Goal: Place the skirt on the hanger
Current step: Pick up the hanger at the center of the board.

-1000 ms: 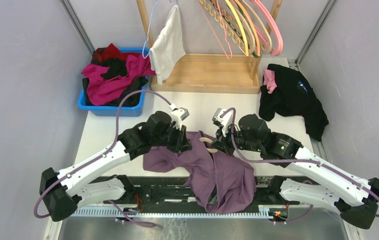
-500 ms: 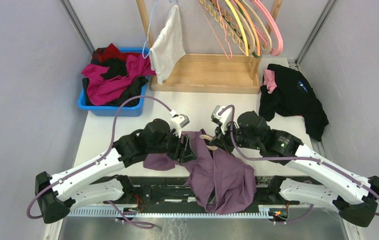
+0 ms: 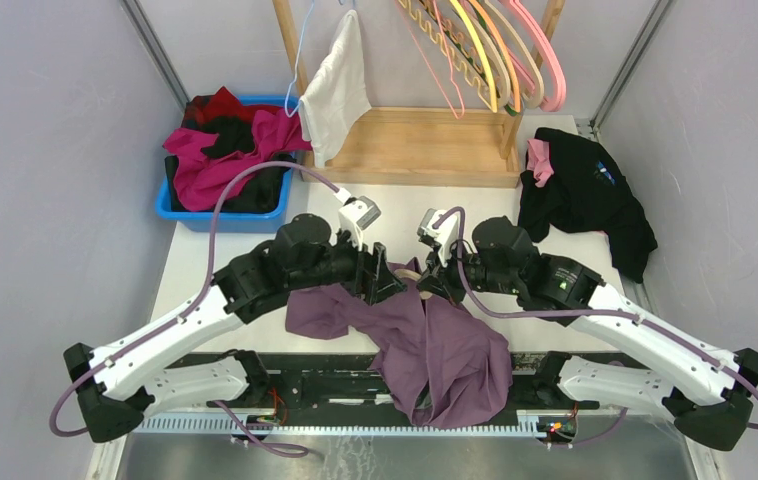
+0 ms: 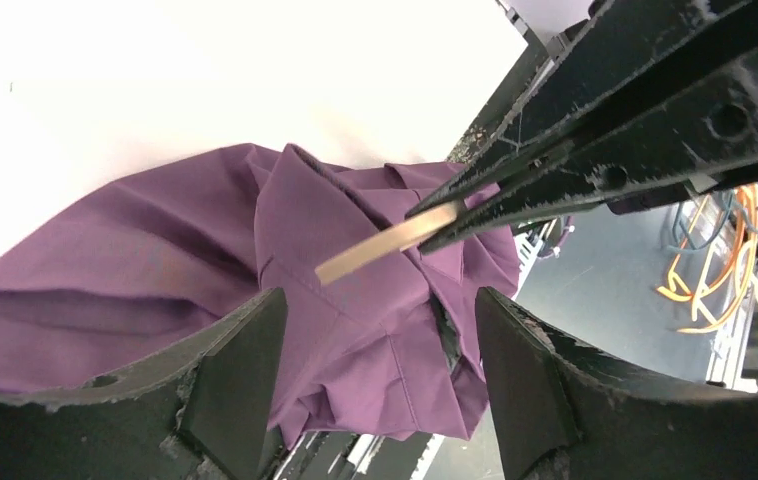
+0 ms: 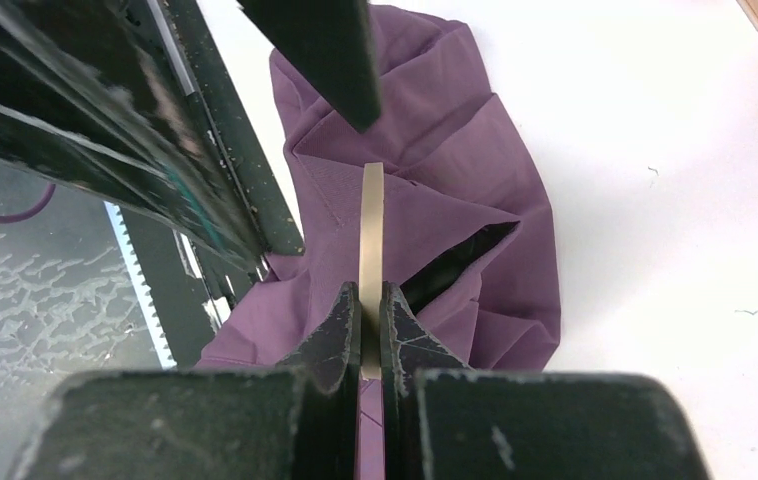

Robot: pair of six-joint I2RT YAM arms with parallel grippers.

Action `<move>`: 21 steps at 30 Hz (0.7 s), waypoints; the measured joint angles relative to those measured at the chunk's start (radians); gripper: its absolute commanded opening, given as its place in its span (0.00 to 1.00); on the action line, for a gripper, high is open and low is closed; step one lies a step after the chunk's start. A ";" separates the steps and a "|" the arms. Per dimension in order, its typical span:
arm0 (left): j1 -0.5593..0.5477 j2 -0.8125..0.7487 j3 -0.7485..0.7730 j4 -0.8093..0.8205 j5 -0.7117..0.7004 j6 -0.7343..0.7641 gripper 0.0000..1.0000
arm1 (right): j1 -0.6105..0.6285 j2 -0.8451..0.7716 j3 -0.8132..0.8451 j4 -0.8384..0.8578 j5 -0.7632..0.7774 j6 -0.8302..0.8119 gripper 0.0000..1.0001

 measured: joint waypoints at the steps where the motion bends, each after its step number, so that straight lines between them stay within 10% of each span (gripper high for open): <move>1: 0.000 0.014 0.009 0.008 0.005 0.011 0.74 | 0.000 0.000 0.003 -0.001 -0.006 -0.002 0.01; 21: 0.000 0.078 0.021 0.071 0.201 0.188 0.38 | 0.000 -0.012 0.020 -0.045 -0.161 -0.034 0.01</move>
